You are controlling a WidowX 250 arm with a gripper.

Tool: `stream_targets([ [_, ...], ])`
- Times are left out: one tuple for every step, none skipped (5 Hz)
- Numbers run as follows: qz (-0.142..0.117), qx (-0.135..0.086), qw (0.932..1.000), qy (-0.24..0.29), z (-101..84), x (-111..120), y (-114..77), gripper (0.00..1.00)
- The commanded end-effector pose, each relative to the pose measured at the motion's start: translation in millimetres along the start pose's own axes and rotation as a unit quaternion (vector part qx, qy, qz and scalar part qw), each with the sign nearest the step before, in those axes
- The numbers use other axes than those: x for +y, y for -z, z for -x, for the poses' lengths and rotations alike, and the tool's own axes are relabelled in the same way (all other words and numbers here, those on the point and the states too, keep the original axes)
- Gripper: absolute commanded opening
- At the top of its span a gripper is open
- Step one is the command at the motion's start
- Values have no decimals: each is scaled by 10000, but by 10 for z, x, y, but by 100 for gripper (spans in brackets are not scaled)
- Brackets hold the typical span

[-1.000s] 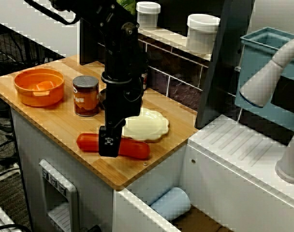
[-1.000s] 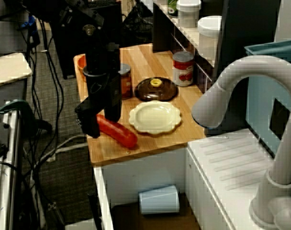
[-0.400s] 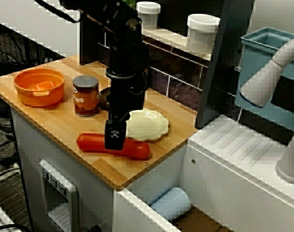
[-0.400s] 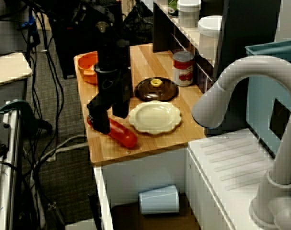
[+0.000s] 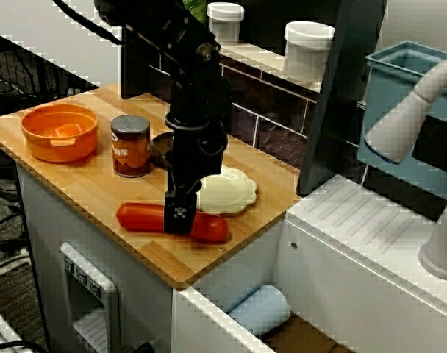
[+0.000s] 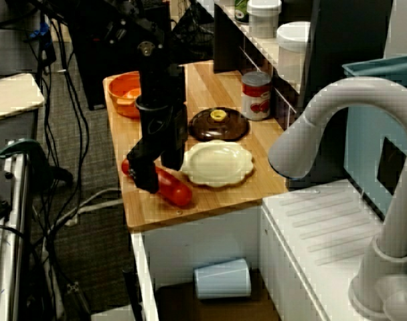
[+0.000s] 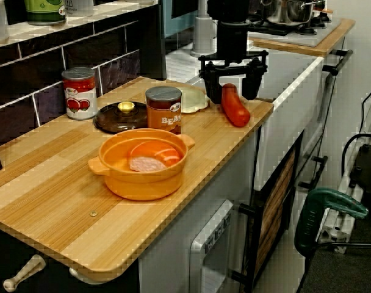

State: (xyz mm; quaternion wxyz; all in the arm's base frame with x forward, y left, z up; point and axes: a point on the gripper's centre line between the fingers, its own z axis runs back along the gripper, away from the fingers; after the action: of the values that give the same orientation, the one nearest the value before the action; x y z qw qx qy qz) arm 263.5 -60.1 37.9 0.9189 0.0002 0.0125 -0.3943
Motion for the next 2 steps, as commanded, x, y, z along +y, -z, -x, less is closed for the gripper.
stream_targets([
  [-86, 52, 9999, -10, -17, 2, 55, 100],
  [-47, 81, 10000, -4, -13, 16, 73, 0],
])
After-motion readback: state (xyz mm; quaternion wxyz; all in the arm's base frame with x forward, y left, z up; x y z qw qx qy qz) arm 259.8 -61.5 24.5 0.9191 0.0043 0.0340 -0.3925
